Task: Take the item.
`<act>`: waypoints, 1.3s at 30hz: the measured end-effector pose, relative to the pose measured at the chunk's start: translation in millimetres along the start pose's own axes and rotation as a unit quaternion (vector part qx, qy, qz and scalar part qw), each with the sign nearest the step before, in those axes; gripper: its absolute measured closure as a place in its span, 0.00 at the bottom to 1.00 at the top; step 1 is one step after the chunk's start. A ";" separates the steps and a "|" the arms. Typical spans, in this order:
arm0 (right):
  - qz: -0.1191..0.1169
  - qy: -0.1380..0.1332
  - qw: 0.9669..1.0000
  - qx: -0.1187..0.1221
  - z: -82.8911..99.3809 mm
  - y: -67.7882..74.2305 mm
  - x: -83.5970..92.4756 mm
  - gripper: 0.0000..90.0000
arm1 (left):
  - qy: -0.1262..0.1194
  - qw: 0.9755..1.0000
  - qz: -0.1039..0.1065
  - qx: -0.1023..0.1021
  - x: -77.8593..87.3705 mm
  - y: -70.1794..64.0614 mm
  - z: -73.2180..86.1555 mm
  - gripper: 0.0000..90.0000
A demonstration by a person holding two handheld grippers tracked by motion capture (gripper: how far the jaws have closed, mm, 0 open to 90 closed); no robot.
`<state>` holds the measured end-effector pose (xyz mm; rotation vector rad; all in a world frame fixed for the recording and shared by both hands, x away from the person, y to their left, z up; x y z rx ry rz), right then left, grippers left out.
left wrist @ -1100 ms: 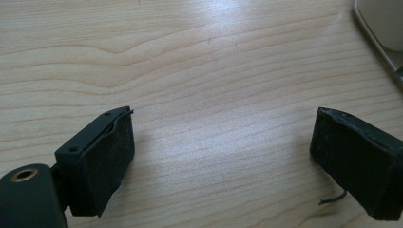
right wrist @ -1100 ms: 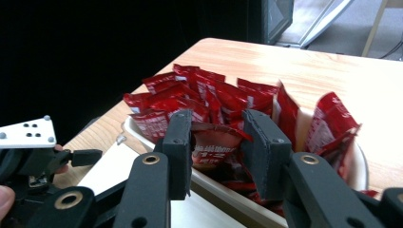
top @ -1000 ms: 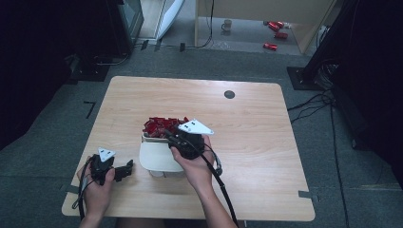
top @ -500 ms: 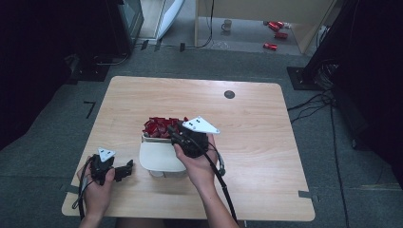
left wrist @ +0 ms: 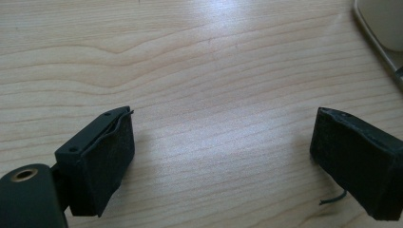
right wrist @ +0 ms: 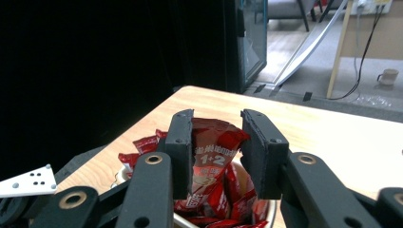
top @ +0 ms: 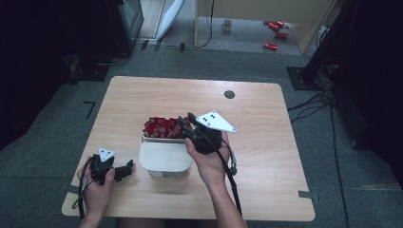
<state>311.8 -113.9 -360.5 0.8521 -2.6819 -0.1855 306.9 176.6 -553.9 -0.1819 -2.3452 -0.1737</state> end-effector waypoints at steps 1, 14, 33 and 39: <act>0.002 -0.003 1.000 0.004 -1.3 -0.6 1.5 0.74 | 0.000 1.000 0.000 0.000 0.1 0.1 0.0 0.09; 0.031 -0.074 0.996 0.025 -22.1 -0.2 23.9 0.74 | 0.000 1.000 0.000 0.000 0.1 0.0 0.0 0.09; 0.141 -0.168 0.971 0.090 -48.0 -7.9 55.2 0.74 | 0.000 1.000 0.000 0.000 0.1 0.0 0.0 0.09; 0.166 -0.157 0.970 0.086 -39.5 -26.4 53.7 0.74 | 0.000 1.000 0.000 0.000 0.0 0.0 0.0 0.09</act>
Point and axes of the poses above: each handheld gripper's, and its own axes: x roughly backward along the jaws, z roughly out of its underside, y roughly to its left, the point moved 5 cm from there along -x, roughly forward along the jaws, and after that the axes turned 5 degrees about -z, right-handed, at the moved point
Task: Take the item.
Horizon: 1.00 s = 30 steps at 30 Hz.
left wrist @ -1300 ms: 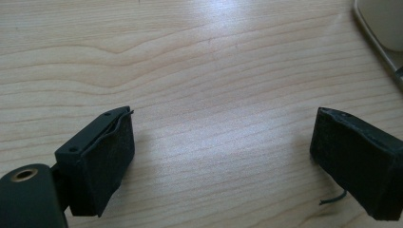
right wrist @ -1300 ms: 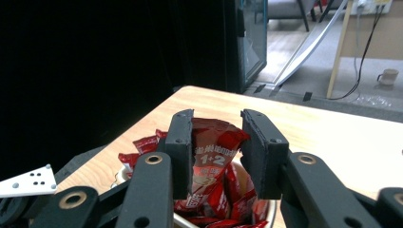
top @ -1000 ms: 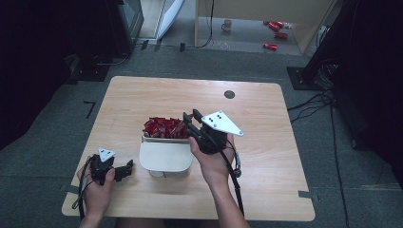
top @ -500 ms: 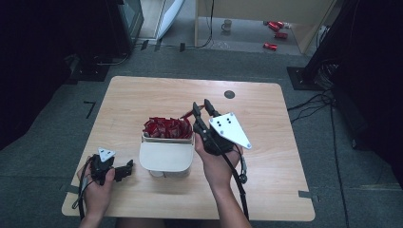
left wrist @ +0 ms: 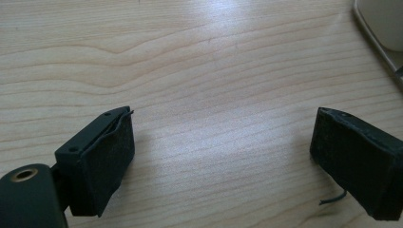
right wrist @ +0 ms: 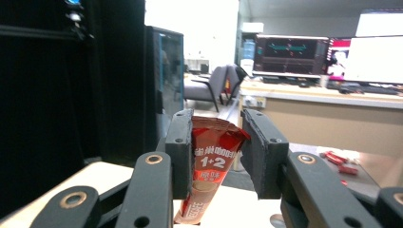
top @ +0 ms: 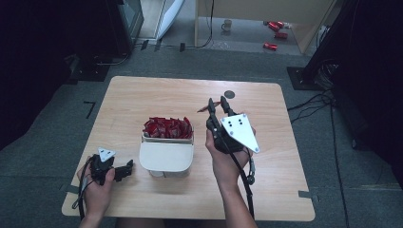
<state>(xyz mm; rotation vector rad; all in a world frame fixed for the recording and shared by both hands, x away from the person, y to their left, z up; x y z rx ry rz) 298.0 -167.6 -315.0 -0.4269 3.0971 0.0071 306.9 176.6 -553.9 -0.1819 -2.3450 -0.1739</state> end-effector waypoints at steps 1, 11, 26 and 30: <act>0.004 0.004 1.000 0.001 3.8 -2.6 -1.4 0.74 | 0.000 1.000 0.000 0.000 0.0 0.0 0.0 0.09; 0.031 0.049 0.998 0.001 55.2 -27.6 -18.8 0.74 | -0.001 1.000 0.000 0.000 0.0 0.0 -0.1 0.09; 0.038 0.113 0.993 -0.025 124.5 -43.5 -32.6 0.74 | -0.002 1.000 0.000 0.002 -0.2 -0.2 -0.1 0.09; 0.037 0.125 0.991 -0.012 133.7 -41.0 -28.9 0.74 | -0.001 1.000 0.000 0.001 -0.2 -0.2 -0.1 0.09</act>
Point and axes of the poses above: each handheld gripper's, and its own axes: x roughly backward along the jaws, z roughly out of its underside, y roughly to its left, the point moved 5 cm from there along -x, roughly forward along the jaws, and after that the axes turned 5 degrees about -z, right-handed, at the moved point
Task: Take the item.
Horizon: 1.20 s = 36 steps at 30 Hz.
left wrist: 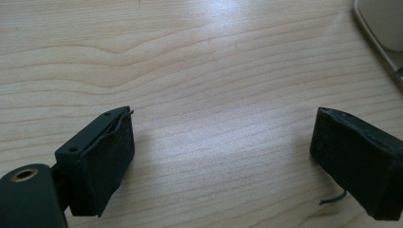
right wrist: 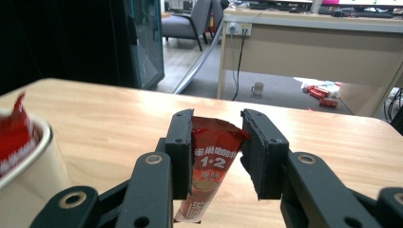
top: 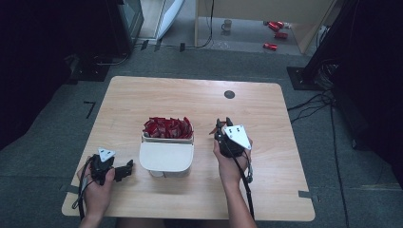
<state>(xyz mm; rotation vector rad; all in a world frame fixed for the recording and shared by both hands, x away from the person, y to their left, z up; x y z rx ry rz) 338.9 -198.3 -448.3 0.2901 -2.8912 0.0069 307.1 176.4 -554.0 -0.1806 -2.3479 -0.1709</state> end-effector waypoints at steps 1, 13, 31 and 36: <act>0.004 0.004 1.000 0.005 3.2 0.7 1.0 0.74 | 0.000 1.000 0.000 0.000 0.0 0.0 0.0 0.09; 0.009 0.035 0.999 0.018 44.9 4.1 26.1 0.74 | 0.001 1.000 0.000 -0.001 0.1 0.1 0.1 0.09; -0.071 0.166 0.983 -0.044 102.0 21.9 14.5 0.71 | 0.001 1.000 0.000 -0.001 0.1 0.1 0.1 0.09; -0.098 0.169 0.979 -0.059 100.1 19.4 16.8 0.60 | 0.001 1.000 0.000 -0.001 0.1 0.1 0.1 0.09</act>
Point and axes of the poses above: each handheld gripper's, and its own axes: x roughly backward along the jaws, z roughly out of its underside, y roughly to its left, the point moved 5 cm from there along -x, roughly forward along the jaws, and after that the axes turned 5 degrees about -z, right-handed, at the moved point
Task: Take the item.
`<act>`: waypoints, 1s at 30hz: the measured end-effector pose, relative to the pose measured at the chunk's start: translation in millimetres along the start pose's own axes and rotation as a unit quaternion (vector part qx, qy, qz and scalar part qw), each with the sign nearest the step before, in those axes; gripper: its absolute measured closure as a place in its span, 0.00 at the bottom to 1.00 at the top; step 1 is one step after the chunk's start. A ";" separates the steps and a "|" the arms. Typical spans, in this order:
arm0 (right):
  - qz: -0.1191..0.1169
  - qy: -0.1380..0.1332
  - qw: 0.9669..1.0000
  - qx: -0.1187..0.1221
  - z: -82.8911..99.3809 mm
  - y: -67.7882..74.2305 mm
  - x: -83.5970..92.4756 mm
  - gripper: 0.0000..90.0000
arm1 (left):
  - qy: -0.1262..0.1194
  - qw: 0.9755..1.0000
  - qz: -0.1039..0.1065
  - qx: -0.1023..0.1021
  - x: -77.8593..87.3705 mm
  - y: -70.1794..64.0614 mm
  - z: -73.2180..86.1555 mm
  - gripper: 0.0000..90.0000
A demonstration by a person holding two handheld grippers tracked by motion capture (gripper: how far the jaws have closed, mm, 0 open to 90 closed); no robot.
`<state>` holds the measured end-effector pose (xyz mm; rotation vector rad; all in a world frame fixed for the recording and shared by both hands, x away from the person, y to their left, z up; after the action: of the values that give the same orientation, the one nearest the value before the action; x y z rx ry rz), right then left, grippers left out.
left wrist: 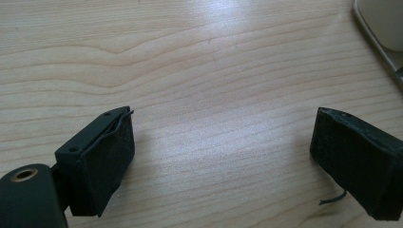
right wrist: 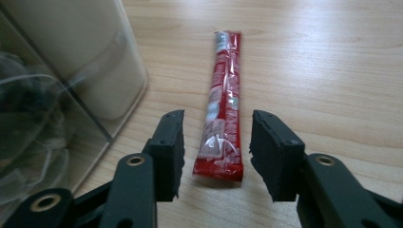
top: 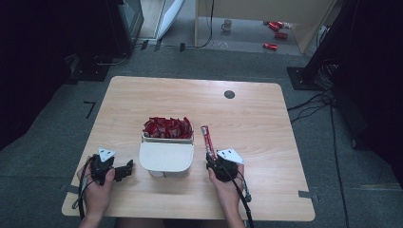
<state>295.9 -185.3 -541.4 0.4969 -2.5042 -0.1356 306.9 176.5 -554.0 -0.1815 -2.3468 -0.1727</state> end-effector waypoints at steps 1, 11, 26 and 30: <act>-0.006 -0.003 1.000 0.001 -1.1 -0.2 1.6 0.57 | 0.000 1.000 0.000 0.000 0.0 0.0 0.0 0.09; 0.014 0.001 1.000 -0.005 -10.2 -33.9 25.9 0.21 | 0.000 1.000 0.000 0.000 0.0 0.0 0.0 0.09; 0.084 0.028 0.996 -0.016 2.5 -113.4 67.4 0.00 | 0.000 1.000 0.000 0.000 0.0 0.0 0.0 0.09; 0.106 0.031 0.993 -0.029 10.7 -136.3 79.1 0.00 | 0.000 1.000 0.000 0.000 0.0 0.0 0.0 0.09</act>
<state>273.0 -341.6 -536.6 0.2052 -2.4655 -0.1088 306.9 176.5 -554.0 -0.1814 -2.3465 -0.1730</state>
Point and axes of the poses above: each handheld gripper's, and its own axes: x roughly backward along the jaws, z roughly out of its underside, y roughly to its left, the point moved 5 cm from there along -x, roughly forward along the jaws, and after that the axes turned 5 degrees about -z, right-handed, at the moved point
